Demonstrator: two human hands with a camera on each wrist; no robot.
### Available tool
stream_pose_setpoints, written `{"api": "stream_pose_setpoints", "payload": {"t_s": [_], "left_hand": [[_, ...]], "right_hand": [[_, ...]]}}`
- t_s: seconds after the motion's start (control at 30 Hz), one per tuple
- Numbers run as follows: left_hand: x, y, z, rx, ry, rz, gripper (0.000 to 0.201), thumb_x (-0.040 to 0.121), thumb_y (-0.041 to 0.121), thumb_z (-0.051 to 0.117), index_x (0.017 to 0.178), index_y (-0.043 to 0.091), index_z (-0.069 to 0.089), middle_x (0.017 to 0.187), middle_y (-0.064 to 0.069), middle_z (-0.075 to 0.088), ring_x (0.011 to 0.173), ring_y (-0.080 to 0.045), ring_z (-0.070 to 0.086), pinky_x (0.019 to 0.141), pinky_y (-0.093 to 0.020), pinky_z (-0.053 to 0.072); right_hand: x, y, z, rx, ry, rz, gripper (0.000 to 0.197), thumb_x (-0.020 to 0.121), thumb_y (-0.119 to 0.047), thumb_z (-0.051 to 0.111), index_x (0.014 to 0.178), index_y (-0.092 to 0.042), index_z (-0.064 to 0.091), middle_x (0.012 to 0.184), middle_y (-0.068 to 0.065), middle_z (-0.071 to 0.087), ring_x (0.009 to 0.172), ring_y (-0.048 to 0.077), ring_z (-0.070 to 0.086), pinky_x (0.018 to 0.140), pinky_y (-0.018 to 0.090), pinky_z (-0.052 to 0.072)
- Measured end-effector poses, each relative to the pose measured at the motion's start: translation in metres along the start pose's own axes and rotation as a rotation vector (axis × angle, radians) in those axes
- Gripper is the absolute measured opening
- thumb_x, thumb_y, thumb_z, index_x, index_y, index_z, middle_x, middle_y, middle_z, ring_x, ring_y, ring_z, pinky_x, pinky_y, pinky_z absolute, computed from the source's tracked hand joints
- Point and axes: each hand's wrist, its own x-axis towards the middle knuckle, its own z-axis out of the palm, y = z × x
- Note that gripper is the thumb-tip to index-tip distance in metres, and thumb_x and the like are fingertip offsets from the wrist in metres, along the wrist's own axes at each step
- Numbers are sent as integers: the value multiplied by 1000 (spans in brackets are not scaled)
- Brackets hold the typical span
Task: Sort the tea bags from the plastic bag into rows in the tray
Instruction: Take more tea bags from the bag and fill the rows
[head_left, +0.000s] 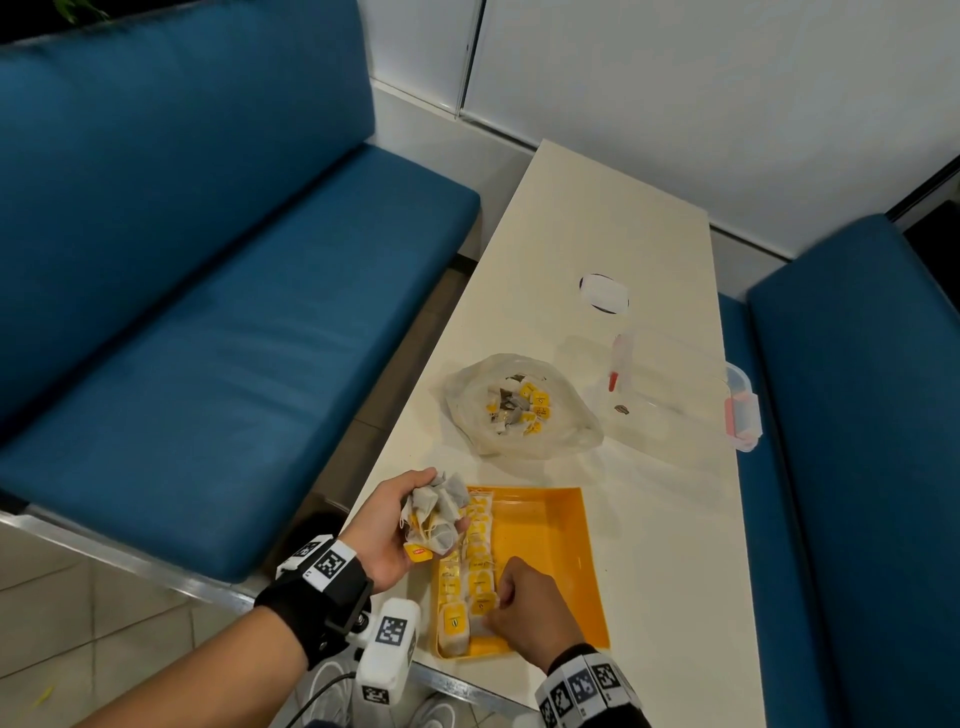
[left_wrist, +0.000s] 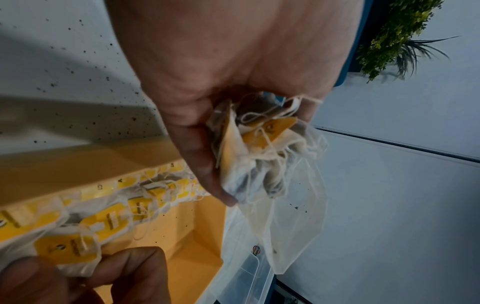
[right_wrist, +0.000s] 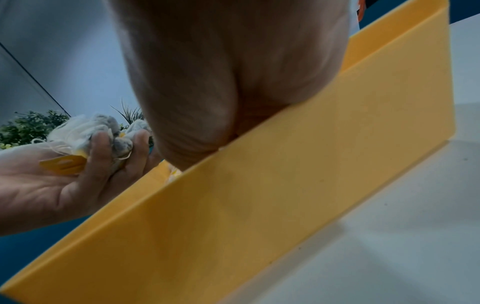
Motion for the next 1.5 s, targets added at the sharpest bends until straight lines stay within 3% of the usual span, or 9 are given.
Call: {"api": "stream_pose_setpoints", "payload": {"t_s": [0.3, 0.43, 0.63, 0.8, 0.93, 1.1, 1.27, 1.37, 1.5], "left_hand": [[0, 0, 0, 10, -8, 3, 39, 94, 34, 62, 121, 5, 62, 106, -21, 68, 84, -35, 69, 58, -34, 59], [2, 1, -1, 27, -4, 3, 41, 94, 35, 62, 123, 6, 63, 108, -21, 69, 86, -35, 70, 65, -35, 59], [5, 0, -4, 50, 1, -10, 41, 92, 39, 63, 117, 7, 69, 107, -19, 70, 88, -33, 71, 75, -37, 57], [7, -3, -1, 92, -4, -8, 41, 94, 43, 61, 109, 7, 74, 97, -16, 71, 77, -27, 70, 73, -35, 57], [7, 0, 1, 30, -16, -5, 42, 96, 43, 59, 110, 7, 74, 102, -16, 72, 84, -28, 70, 74, -37, 57], [7, 4, 4, -52, -12, 8, 48, 100, 46, 52, 124, 7, 66, 100, -16, 71, 79, -27, 71, 68, -35, 59], [10, 4, 8, -46, 8, 37, 55, 101, 45, 51, 136, 3, 59, 106, -19, 70, 91, -32, 71, 76, -38, 55], [11, 3, 9, -55, 3, 43, 55, 101, 45, 51, 136, 4, 60, 109, -19, 70, 93, -32, 68, 77, -39, 52], [9, 3, 9, -72, -45, 34, 46, 104, 44, 44, 121, 7, 66, 95, -14, 72, 71, -25, 71, 56, -33, 58]], "right_hand": [[2, -3, 3, 45, 44, 45, 33, 75, -18, 78, 77, -23, 46, 79, -4, 61, 64, 10, 55, 62, 29, 49], [1, -7, -4, 26, 62, 17, 31, 77, -27, 77, 79, -23, 46, 77, -6, 58, 64, 8, 52, 57, 24, 42], [-6, -39, -46, 152, 269, -277, 18, 84, -26, 74, 87, -31, 57, 85, -9, 63, 75, 4, 58, 65, 14, 46], [-11, -72, -61, 282, 253, -448, 17, 80, -23, 78, 87, -31, 64, 85, -10, 64, 73, 10, 60, 68, 22, 52], [-12, -78, -54, 232, 267, -657, 15, 80, -11, 72, 87, -22, 65, 88, -8, 60, 72, 12, 60, 65, 17, 47], [-16, -73, -38, -71, 288, -849, 14, 81, -29, 69, 95, -29, 65, 89, -19, 51, 72, -2, 51, 62, 17, 44], [-13, -75, -24, -303, 374, -858, 20, 87, -35, 57, 104, -35, 66, 87, -10, 67, 70, 14, 65, 51, 30, 52], [-14, -77, -21, -214, 414, -817, 16, 87, -32, 59, 99, -34, 68, 81, -11, 64, 68, 10, 62, 51, 25, 49], [-14, -75, -28, -22, 409, -735, 8, 87, -27, 63, 92, -25, 70, 84, -18, 45, 68, 0, 46, 59, 17, 41]]}}
